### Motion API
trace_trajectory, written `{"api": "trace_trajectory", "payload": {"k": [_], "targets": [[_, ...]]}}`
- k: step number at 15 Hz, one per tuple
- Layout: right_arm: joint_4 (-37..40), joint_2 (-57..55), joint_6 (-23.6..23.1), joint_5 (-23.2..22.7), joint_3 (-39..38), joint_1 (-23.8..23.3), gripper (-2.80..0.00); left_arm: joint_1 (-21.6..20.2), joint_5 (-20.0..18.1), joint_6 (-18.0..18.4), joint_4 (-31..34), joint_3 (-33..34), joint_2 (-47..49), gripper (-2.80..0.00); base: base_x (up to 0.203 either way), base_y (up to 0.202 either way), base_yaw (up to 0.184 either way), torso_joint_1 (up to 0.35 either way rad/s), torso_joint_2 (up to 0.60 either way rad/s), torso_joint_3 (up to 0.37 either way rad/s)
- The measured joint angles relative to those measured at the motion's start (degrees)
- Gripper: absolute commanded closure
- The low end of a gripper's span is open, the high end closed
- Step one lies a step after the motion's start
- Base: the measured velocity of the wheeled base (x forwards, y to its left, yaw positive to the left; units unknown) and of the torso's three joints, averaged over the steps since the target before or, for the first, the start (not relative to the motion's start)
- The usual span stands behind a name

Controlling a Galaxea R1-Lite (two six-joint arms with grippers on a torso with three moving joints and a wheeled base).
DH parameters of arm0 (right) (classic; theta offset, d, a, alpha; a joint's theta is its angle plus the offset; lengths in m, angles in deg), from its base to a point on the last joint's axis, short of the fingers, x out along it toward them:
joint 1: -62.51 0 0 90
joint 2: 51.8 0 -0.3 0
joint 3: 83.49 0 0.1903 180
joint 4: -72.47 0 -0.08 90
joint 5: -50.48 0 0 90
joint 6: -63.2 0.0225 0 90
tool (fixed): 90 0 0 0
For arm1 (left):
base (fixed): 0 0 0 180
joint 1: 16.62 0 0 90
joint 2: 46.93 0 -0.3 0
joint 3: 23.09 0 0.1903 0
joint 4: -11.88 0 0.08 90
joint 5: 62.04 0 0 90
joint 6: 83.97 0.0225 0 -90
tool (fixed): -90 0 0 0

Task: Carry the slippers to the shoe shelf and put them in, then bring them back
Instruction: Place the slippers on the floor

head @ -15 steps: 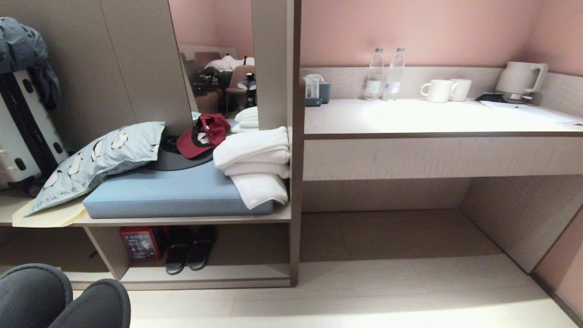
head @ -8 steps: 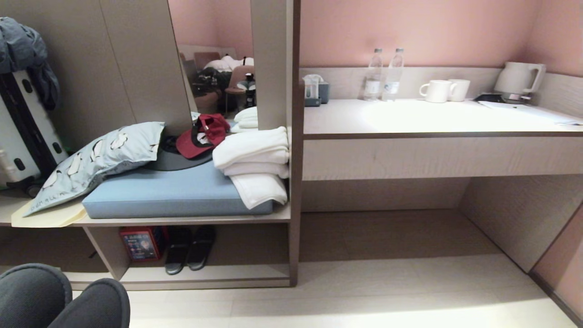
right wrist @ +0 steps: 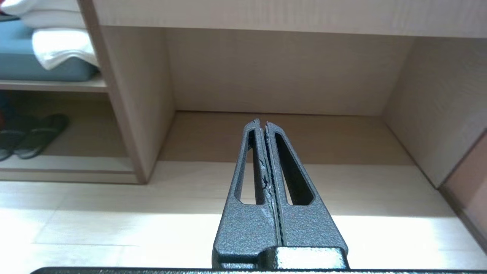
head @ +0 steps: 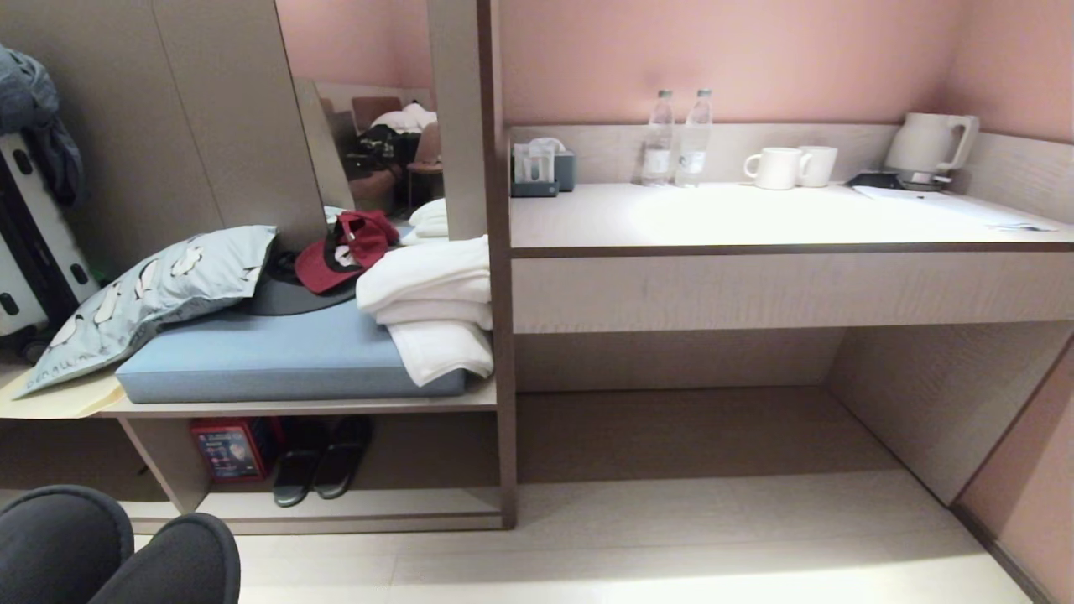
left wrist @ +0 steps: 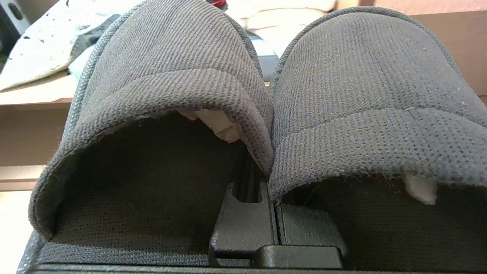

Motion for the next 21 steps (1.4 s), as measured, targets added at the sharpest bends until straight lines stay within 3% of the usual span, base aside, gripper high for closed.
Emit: {"api": "trace_trajectory", "payload": {"k": [21], "targets": [[0.0,0.0,0.0,0.0,0.0,0.0,0.0,0.0,-0.1,-0.1,0.0,0.0,0.0,0.0,0.0,-0.197,0.002,0.002,0.0,0.003]]}}
